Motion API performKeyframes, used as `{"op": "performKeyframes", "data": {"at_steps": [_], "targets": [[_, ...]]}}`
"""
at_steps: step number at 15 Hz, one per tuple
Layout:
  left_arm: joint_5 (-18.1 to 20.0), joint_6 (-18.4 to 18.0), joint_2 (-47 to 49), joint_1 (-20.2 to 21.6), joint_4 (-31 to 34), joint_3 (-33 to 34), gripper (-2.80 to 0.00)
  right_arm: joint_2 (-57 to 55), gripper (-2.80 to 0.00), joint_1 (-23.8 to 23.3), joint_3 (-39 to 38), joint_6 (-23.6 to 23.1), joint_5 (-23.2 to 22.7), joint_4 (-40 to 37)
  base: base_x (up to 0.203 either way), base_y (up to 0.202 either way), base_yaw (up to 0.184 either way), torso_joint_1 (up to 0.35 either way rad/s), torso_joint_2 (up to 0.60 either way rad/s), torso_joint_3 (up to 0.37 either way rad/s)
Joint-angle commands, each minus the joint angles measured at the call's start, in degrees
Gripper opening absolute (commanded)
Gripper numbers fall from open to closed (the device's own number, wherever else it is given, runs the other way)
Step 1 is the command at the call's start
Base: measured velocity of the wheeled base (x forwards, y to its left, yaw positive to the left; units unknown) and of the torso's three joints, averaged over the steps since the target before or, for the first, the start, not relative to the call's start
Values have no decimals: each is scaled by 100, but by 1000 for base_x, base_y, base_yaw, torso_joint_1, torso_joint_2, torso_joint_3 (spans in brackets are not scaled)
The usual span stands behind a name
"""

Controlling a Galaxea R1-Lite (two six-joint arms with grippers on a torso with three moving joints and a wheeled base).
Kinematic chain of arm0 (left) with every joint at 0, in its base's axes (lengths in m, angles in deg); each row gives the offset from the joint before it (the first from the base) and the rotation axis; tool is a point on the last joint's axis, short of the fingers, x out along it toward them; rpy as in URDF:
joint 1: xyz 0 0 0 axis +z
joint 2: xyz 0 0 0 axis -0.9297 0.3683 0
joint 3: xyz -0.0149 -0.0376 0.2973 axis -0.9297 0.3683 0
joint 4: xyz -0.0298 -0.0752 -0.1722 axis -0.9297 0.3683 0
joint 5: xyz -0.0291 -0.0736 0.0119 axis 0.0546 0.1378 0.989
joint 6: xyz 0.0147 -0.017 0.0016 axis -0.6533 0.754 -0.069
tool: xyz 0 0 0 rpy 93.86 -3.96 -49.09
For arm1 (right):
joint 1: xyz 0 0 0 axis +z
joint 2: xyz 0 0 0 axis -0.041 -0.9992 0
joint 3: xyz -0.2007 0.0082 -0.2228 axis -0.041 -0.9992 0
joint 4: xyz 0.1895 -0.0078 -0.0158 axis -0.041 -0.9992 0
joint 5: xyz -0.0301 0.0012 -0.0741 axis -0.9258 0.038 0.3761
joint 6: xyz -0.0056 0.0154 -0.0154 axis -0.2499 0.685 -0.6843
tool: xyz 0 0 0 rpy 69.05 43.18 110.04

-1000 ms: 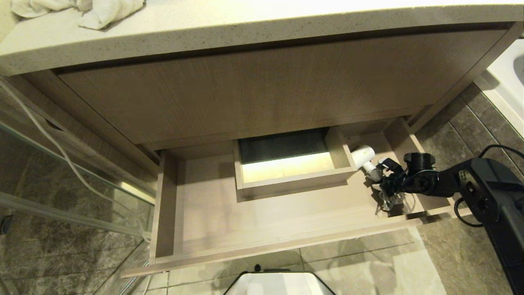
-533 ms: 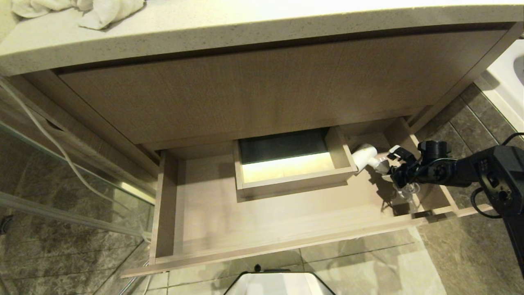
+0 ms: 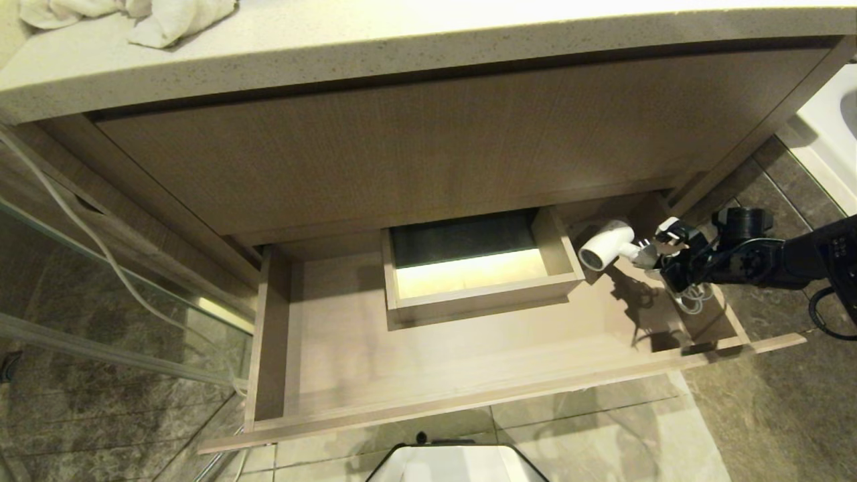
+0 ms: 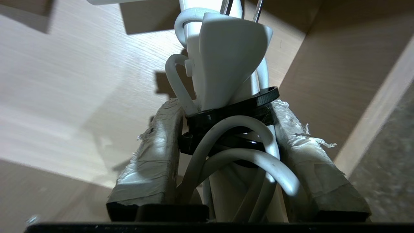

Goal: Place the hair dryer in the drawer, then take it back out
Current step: Take the hairdryer out

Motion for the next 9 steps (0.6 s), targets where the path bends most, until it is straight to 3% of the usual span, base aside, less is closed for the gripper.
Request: {"op": "performKeyframes", "data": {"at_steps": [1,5,9], "targets": [[-1,0,0,0,0,0,-280,416,-280,4,-254,-24,-10,-28,0,0,0,0,0,0],[-6,0,0,0,0,0,-280,948,-280,-1,-541,-23,2,-145,0,0,0,0,0,0],[1,0,0,0,0,6,-280,1943,-280,-26,-1294,-31,17,-543,0,0,0,0,0,0]]}}
